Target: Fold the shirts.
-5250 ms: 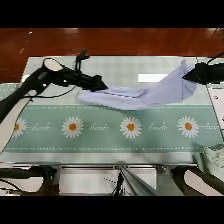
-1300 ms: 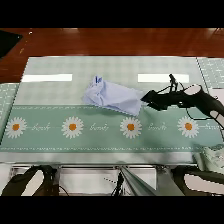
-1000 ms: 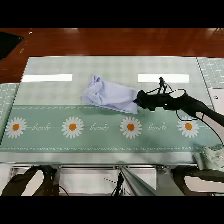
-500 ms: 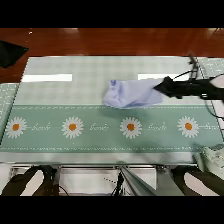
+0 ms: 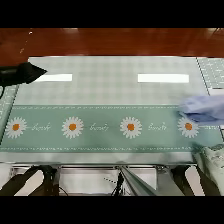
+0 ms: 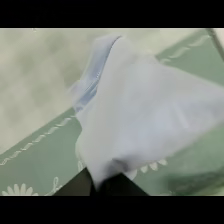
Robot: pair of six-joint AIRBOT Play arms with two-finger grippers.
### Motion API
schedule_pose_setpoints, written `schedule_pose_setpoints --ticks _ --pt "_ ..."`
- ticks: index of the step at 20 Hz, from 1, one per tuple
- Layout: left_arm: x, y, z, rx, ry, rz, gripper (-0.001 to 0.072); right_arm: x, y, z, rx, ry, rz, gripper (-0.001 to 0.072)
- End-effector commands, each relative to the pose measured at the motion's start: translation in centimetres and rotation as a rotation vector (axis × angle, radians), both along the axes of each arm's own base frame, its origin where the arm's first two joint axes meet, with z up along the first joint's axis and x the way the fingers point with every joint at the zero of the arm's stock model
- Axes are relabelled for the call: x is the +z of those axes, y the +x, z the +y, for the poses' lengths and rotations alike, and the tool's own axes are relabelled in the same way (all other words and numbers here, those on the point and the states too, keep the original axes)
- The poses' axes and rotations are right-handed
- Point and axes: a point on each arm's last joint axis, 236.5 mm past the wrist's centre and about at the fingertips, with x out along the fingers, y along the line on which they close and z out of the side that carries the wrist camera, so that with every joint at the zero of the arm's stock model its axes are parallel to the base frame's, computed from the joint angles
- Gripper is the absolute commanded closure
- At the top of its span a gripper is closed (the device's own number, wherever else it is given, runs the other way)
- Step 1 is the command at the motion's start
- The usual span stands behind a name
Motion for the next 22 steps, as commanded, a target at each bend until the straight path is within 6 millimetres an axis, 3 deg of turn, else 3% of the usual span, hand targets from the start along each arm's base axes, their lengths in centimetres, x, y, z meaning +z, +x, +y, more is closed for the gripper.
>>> schedule_pose_setpoints --ticks 1,8,14,17,20,22 --pt "-3.4 0.7 0.4 -0.012 0.012 0.049 0.0665 -0.9 -8.4 -2.4 -0.243 0.049 0.203 0.0687" --pt "-6.3 2.5 1.4 0.006 0.029 0.078 0.0682 -0.4 -19.4 -5.9 -0.617 -0.102 0.463 0.0686" --pt "-8.6 7.1 4.0 0.180 -0.031 0.054 0.0682 0.4 -22.7 -6.5 -0.706 -0.168 0.567 0.0686" --pt "-10.0 7.3 4.2 0.153 0.001 0.059 0.0682 0.7 -24.0 -6.7 -0.743 -0.191 0.609 0.0685" --pt "-10.0 7.4 4.2 0.157 0.002 0.057 0.0682 1.0 -24.7 -6.7 -0.753 -0.208 0.633 0.0683" --pt "-10.0 7.5 4.4 0.164 0.005 0.052 0.0682 1.3 -24.9 -6.5 -0.754 -0.222 0.633 0.0610"
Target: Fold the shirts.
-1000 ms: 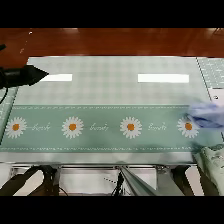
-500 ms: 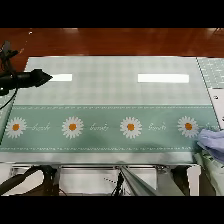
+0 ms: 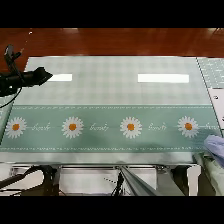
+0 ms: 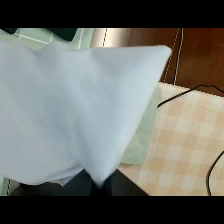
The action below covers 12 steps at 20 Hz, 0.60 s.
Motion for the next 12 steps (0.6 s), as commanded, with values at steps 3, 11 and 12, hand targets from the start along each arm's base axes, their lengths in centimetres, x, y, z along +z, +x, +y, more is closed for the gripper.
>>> schedule_pose_setpoints --ticks 3,11,12 --pt "-0.1 0.3 0.3 0.011 0.009 -0.010 0.0682 1.0 -1.4 0.6 -0.018 -0.044 0.033 0.0456" --pt "1.0 -0.1 -0.5 -0.023 -0.004 -0.016 0.0682 1.4 2.2 -0.7 0.129 -0.113 -0.083 0.0350" --pt "1.8 -0.2 -0.9 -0.039 -0.014 -0.025 0.0682 1.5 5.9 -1.4 0.245 -0.137 -0.193 0.0350"
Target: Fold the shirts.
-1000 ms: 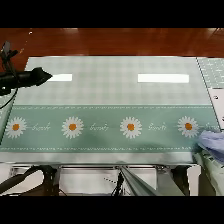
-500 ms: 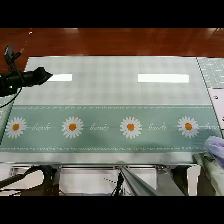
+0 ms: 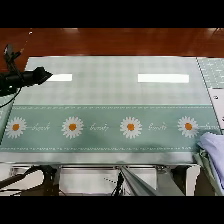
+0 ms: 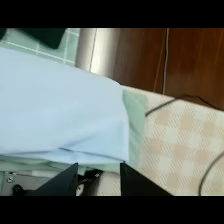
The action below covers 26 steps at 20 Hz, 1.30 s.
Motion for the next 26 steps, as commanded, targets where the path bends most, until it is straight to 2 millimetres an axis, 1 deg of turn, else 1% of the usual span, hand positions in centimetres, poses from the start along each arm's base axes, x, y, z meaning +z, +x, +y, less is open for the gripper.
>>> schedule_pose_setpoints --ticks 1,2,3,4,5,6,7,8,9,10,11,12,13,14,15,16,17,18,19,21,26 --pt "2.2 -0.1 -1.3 -0.042 -0.046 -0.024 0.0681 0.4 10.1 -1.2 0.359 -0.034 -0.278 0.0350" --pt "3.9 0.4 -1.9 -0.037 -0.100 -0.054 0.0667 0.5 14.7 0.2 0.526 0.015 -0.402 0.0348" --pt "5.6 1.0 -2.4 -0.021 -0.171 -0.088 0.0641 1.0 19.0 2.3 0.664 0.082 -0.540 0.0348" --pt "7.9 1.5 -3.2 -0.025 -0.254 -0.141 0.0636 1.8 22.3 4.4 0.759 0.142 -0.659 0.0344" --pt "10.5 1.6 -4.5 -0.073 -0.326 -0.212 0.0498 2.6 25.1 6.6 0.852 0.204 -0.757 0.0330" --pt "13.6 0.9 -6.4 -0.160 -0.408 -0.306 0.0159 3.0 27.1 8.7 0.932 0.259 -0.810 0.0318" --pt "16.3 -0.3 -8.5 -0.258 -0.476 -0.382 0.0012 3.1 28.8 10.7 1.014 0.297 -0.825 0.0209" --pt "18.1 -2.0 -10.6 -0.367 -0.513 -0.421 0.0014 2.8 30.1 12.5 1.109 0.313 -0.810 0.0105" --pt "18.3 -3.4 -12.5 -0.457 -0.493 -0.408 0.0016 2.2 31.3 14.3 1.204 0.316 -0.775 0.0108" --pt "16.9 -4.5 -14.2 -0.521 -0.415 -0.321 0.0024 1.5 32.4 15.4 1.265 0.302 -0.734 0.0108" --pt "14.5 -5.4 -15.2 -0.556 -0.286 -0.216 0.0072 0.5 33.6 16.4 1.317 0.285 -0.678 0.0108" --pt "11.7 -6.1 -15.3 -0.564 -0.106 -0.105 0.0073 -0.7 34.5 16.9 1.342 0.264 -0.618 0.0108" --pt "9.7 -6.5 -14.5 -0.547 0.069 -0.023 0.0073 -2.1 35.3 17.0 1.348 0.236 -0.542 0.0108" --pt "8.3 -6.6 -13.5 -0.521 0.245 0.031 0.0073 -3.6 35.9 16.9 1.343 0.218 -0.466 0.0108" --pt "7.6 -6.7 -12.5 -0.497 0.390 0.063 0.0073 -4.9 36.1 16.8 1.348 0.210 -0.394 0.0108" --pt "7.3 -6.7 -12.1 -0.480 0.498 0.075 0.0069 -6.1 36.2 16.7 1.360 0.208 -0.328 0.0108" --pt "6.9 -6.8 -12.0 -0.473 0.588 0.084 0.0033 -7.1 36.1 16.7 1.371 0.214 -0.271 0.0108" --pt "6.5 -7.0 -12.1 -0.462 0.647 0.097 0.0002 -7.9 36.1 16.8 1.379 0.229 -0.238 0.0108" --pt "6.2 -7.2 -12.0 -0.440 0.689 0.116 -0.0009 -8.4 36.1 17.1 1.381 0.247 -0.226 0.0108" --pt "6.1 -7.5 -12.1 -0.394 0.723 0.137 -0.0010 -8.5 36.4 17.4 1.383 0.256 -0.238 0.0108" --pt "6.0 -7.7 -12.2 -0.386 0.716 0.150 -0.0005 -8.4 36.5 17.4 1.384 0.252 -0.243 0.0109"
